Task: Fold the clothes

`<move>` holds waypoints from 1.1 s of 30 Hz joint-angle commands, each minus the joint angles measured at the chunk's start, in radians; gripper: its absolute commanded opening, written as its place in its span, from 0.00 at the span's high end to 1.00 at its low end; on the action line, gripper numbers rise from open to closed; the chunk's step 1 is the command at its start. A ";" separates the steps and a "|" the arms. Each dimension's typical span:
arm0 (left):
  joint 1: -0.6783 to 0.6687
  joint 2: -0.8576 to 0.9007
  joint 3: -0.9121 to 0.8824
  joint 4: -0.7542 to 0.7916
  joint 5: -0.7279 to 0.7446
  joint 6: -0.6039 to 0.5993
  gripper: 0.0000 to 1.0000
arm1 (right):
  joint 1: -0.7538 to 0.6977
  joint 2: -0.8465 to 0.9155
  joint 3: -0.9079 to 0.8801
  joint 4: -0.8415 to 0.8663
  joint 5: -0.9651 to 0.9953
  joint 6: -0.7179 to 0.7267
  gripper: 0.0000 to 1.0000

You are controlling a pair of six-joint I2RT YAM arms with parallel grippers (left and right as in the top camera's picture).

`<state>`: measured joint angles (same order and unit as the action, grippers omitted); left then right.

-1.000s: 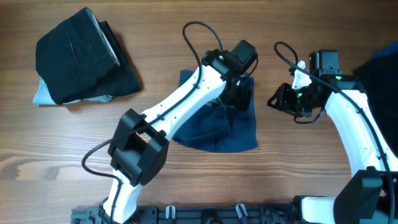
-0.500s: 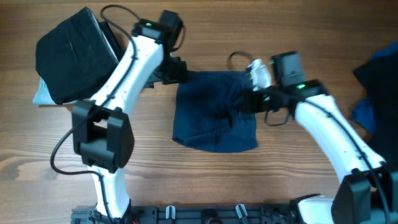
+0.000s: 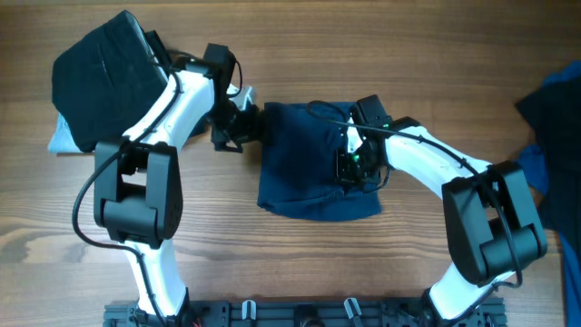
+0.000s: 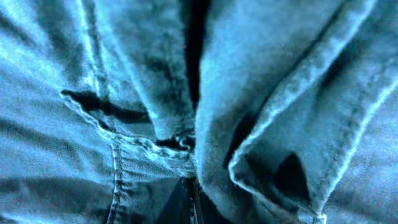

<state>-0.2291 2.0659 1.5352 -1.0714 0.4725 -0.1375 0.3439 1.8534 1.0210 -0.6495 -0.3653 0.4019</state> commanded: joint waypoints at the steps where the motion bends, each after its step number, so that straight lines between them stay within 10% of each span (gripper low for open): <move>1: -0.036 -0.018 -0.073 0.105 0.195 0.079 0.17 | -0.027 0.099 -0.069 -0.032 0.215 0.043 0.96; 8: -0.093 -0.017 -0.204 0.322 0.216 0.082 0.30 | -0.027 0.099 -0.069 -0.031 0.206 0.043 0.96; 11: -0.134 -0.017 -0.225 0.370 0.219 0.082 0.90 | -0.028 0.095 -0.067 -0.037 0.208 0.043 0.96; 12: -0.142 -0.018 -0.224 0.376 0.219 0.082 0.96 | -0.031 0.087 -0.061 -0.047 0.210 0.044 0.96; 21: 0.076 -0.344 0.013 0.173 0.132 0.090 0.96 | -0.091 -0.436 0.005 -0.171 0.186 0.042 0.89; 30: 0.719 -0.394 0.028 0.260 0.145 0.151 0.96 | -0.091 -0.705 0.005 -0.221 0.214 0.046 0.89; 31: 0.761 -0.348 0.028 0.276 0.117 0.152 0.93 | -0.091 -0.704 0.005 -0.227 0.214 0.046 0.90; 33: 0.810 -0.248 0.028 0.290 0.104 0.153 0.40 | -0.091 -0.705 0.005 -0.235 0.208 0.046 0.90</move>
<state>0.5205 1.6917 1.5738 -0.7967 0.5919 -0.0196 0.2489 1.1553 1.0218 -0.8764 -0.1741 0.4416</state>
